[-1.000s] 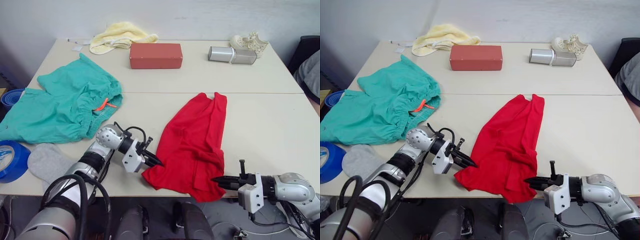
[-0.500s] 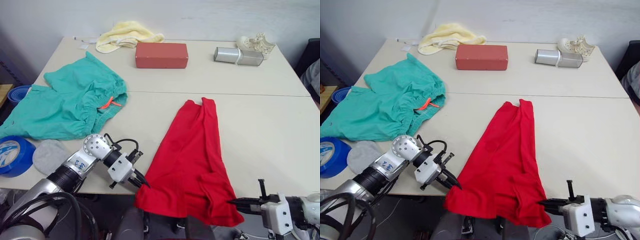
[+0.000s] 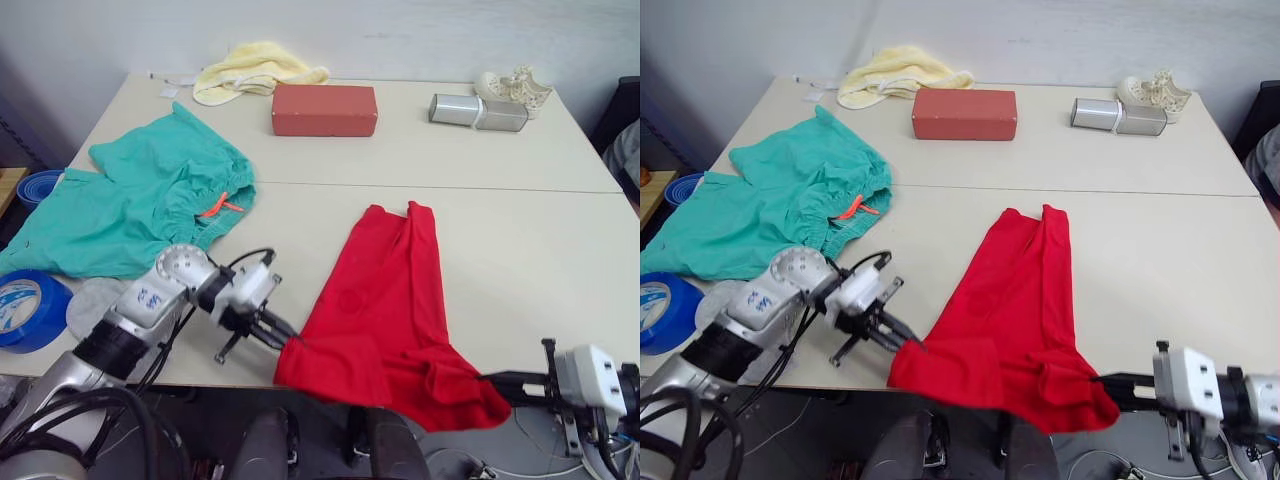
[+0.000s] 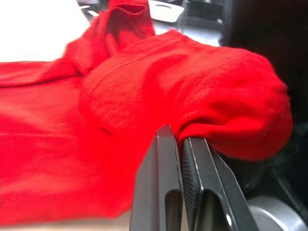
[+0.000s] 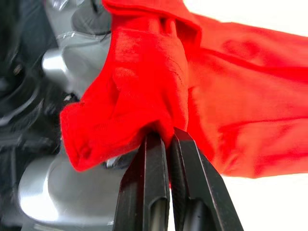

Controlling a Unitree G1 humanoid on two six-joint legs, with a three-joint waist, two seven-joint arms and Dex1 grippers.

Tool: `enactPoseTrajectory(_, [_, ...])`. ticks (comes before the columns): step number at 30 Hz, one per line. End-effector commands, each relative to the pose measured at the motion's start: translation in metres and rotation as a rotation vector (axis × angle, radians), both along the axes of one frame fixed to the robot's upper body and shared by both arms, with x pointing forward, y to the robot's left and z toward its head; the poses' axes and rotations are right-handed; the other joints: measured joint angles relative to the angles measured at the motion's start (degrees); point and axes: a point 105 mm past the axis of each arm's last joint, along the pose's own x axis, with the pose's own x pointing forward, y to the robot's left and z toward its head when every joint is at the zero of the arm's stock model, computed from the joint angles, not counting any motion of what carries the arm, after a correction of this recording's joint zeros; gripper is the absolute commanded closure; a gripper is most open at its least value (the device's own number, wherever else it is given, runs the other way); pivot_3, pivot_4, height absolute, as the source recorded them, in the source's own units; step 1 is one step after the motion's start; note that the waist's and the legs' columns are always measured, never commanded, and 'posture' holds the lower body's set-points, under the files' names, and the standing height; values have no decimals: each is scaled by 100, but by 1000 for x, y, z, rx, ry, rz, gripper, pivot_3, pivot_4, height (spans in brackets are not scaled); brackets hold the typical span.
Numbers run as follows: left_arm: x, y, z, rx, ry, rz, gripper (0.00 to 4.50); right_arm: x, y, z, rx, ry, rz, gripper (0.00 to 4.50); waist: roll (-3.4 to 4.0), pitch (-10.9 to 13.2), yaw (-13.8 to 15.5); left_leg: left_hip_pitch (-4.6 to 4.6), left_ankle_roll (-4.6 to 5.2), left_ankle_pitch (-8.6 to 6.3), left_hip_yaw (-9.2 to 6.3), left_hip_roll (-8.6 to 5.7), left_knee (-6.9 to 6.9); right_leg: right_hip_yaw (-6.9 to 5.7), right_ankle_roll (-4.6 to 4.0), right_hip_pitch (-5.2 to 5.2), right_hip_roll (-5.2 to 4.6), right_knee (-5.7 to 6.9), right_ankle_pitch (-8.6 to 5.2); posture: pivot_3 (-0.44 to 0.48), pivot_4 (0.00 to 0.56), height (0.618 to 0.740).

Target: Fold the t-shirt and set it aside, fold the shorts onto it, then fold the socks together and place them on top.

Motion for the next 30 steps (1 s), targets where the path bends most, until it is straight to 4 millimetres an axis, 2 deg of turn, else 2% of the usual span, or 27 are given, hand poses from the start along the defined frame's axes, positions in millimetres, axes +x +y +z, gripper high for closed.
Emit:
enactPoseTrajectory(1, [35,-6,28,-98,82,158,4484,29,-4,23,58,-41,-73,4500,-5,3,-2,-2,2,1,0,-1,3,-1,1,-1,1,2,1,0,150,740])
enactPoseTrajectory(4, [60,-14,36,-118,150,267,4484,57,-9,30,94,-62,-155,4500,-10,6,-5,-11,-15,14,0,-4,4,-3,4,-10,3,4,2,0,150,740])
enactPoseTrajectory(8, [96,-31,38,-141,191,440,4484,104,-17,34,140,-73,-312,4500,-20,13,-11,-19,-19,20,4,-13,4,-5,6,-19,5,5,-1,0,150,740])
enactPoseTrajectory(11, [118,-43,38,-164,233,559,4484,131,-22,34,162,-80,-416,4500,-22,15,-17,-26,-13,27,8,-20,8,-3,12,-26,-2,10,2,0,150,740])
enactPoseTrajectory(14, [131,-49,34,-165,294,642,4484,145,-26,31,169,-55,-484,4500,-22,15,-12,-34,-15,29,7,-20,8,-5,12,-32,-3,11,2,0,150,740])
enactPoseTrajectory(18, [162,-54,15,-164,349,905,4484,177,-40,18,137,-47,-655,4500,-22,15,-30,-36,-11,35,10,-24,8,-5,20,-33,-4,11,7,0,150,740])
enactPoseTrajectory(22, [167,-57,14,-197,390,943,4484,189,-44,19,204,-34,-728,4500,-22,15,-50,-38,-14,38,10,-23,4,-4,20,-36,-5,12,7,0,150,740])
enactPoseTrajectory(23, [167,-59,14,-210,410,950,4255,191,-45,19,233,-22,-746,4500,-22,15,-64,-40,-16,39,10,-22,3,-5,20,-38,-3,16,7,0,150,740])
enactPoseTrajectory(26, [169,-62,15,-236,437,962,3530,194,-46,21,287,-13,-774,3775,-21,15,-59,-44,-18,40,11,-23,3,-7,20,-41,-2,19,7,0,150,740])
enactPoseTrajectory(30, [173,-56,12,-236,411,1007,2206,193,-48,31,365,-42,-793,2357,-21,15,-83,-44,-17,41,12,-27,3,-6,22,-40,-3,18,8,0,150,740])
